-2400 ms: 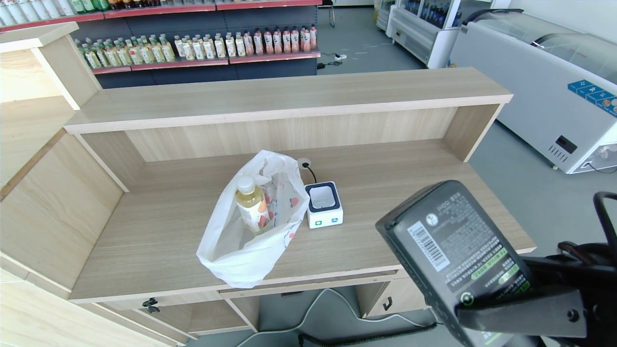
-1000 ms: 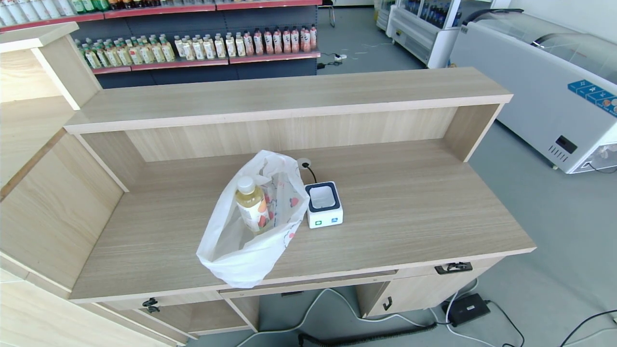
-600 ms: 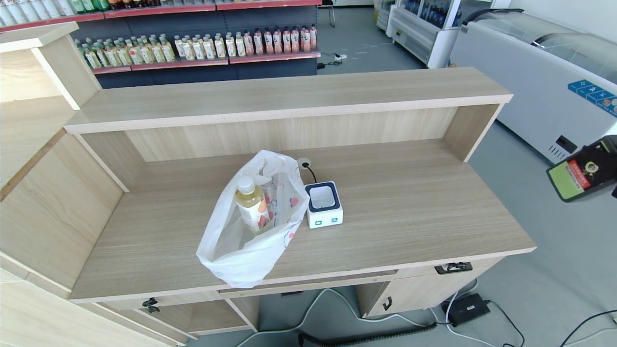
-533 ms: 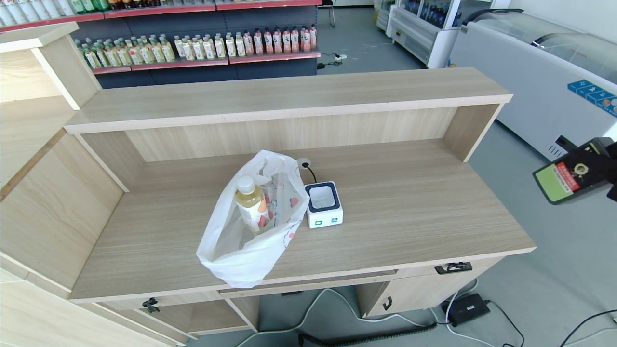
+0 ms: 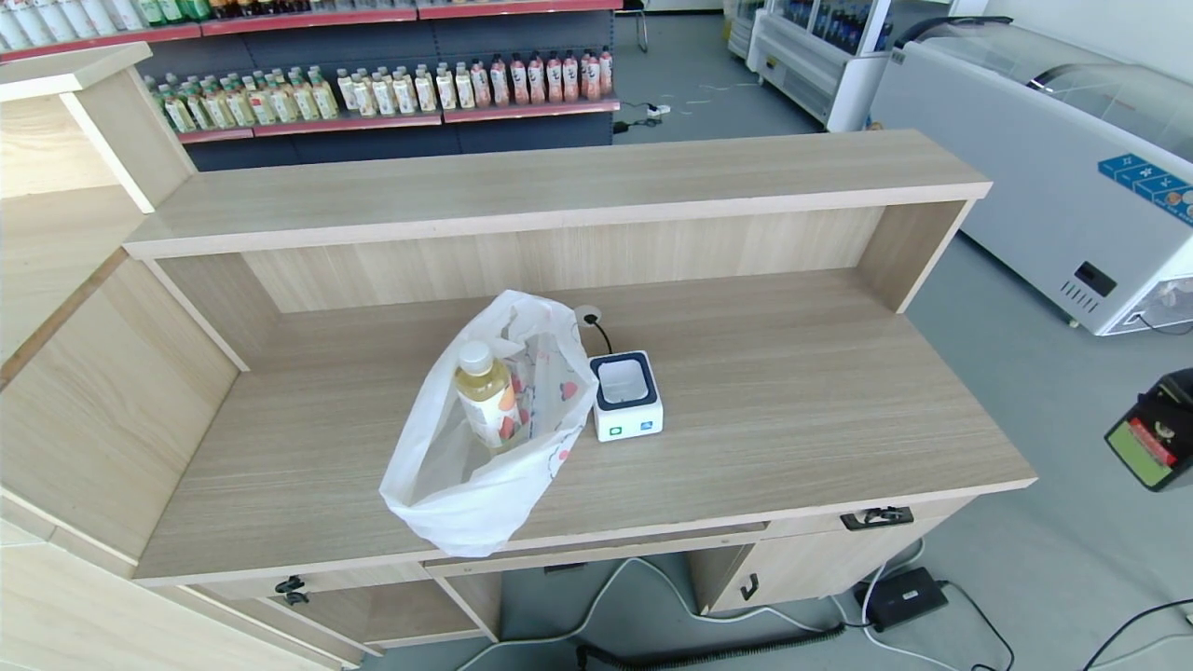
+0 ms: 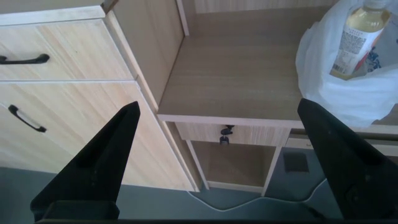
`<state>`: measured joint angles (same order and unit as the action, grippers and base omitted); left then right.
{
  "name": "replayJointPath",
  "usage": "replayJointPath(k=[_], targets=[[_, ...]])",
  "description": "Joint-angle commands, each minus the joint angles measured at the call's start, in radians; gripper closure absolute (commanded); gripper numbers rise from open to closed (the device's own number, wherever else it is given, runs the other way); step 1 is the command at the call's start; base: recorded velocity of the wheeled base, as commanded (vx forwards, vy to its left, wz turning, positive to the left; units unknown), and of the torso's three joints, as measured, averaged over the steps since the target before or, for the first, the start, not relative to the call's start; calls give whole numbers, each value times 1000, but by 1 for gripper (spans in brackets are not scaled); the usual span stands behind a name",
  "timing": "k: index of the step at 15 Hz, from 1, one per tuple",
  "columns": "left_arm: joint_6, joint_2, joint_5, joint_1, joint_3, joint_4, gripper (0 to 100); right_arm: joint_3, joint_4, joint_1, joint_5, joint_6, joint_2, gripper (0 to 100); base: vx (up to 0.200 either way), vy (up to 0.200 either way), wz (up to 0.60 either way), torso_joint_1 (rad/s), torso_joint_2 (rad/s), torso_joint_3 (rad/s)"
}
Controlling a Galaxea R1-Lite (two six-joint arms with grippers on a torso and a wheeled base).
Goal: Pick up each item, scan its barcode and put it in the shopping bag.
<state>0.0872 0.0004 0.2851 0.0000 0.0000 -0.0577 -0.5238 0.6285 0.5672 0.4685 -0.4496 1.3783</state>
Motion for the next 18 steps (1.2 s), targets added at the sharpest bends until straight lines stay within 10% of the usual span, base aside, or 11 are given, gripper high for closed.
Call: replayJointPath(k=[1, 15, 18], targets=[[0, 0, 0, 0, 0, -1, 0, 10, 0, 76, -5, -18, -53, 100, 0, 0, 0, 0, 0, 0], [0, 0, 0, 0, 0, -1, 0, -1, 33, -78, 48, 22, -42, 100, 0, 0, 343, -20, -5, -27], [0, 0, 0, 0, 0, -1, 0, -16, 34, -196, 55, 305, -19, 100, 0, 0, 0, 0, 0, 0]])
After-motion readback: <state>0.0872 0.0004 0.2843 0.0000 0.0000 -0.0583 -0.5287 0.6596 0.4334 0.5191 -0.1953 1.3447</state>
